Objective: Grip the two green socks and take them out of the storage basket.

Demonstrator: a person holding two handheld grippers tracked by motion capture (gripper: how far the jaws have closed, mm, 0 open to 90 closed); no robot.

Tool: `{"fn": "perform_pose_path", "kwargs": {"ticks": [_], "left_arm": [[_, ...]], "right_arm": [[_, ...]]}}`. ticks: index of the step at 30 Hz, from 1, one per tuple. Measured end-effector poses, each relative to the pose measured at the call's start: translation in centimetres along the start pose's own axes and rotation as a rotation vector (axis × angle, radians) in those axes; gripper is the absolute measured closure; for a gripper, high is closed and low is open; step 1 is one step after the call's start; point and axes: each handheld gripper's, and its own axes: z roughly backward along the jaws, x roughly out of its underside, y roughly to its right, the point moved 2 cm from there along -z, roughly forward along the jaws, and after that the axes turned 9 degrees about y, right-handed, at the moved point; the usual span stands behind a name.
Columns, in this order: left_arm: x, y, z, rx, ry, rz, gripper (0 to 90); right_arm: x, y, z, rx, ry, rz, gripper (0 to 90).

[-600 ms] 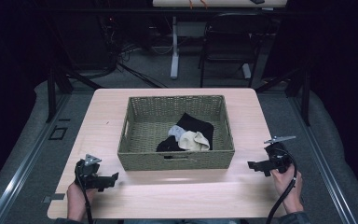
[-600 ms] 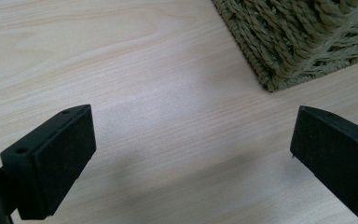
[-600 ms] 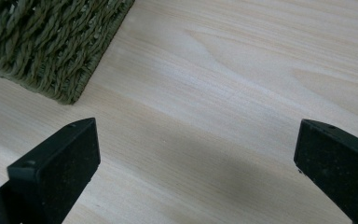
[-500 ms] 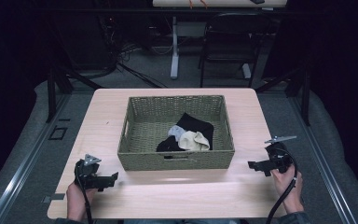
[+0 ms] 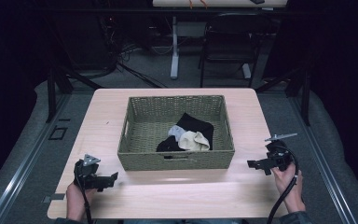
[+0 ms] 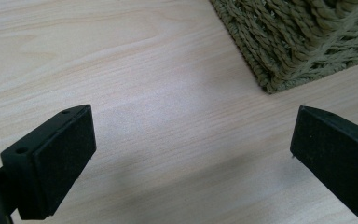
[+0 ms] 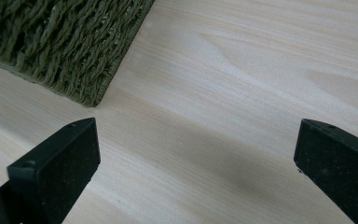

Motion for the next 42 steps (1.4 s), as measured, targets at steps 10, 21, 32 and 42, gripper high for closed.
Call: {"fn": "perform_pose_path", "kwargs": {"ticks": [10,21,32,42], "left_arm": [[0.1,0.1,0.2,0.007,0.003,-0.001,0.1],[0.2,0.0,0.1,0.007,0.006,0.005,0.1],[0.2,-0.1,0.1,0.013,0.008,0.008,0.1],[0.2,-0.1,0.0,0.016,0.007,0.012,0.1]], "right_arm": [[-1.9,-0.7,2.4,0.003,0.043,0.033,0.0],[-5.0,-2.1,4.4,-0.057,0.083,0.072,0.0],[-9.6,-4.9,5.5,-0.109,0.086,0.143,0.0],[-13.2,-8.6,4.3,-0.160,0.032,0.236,1.0]]}}
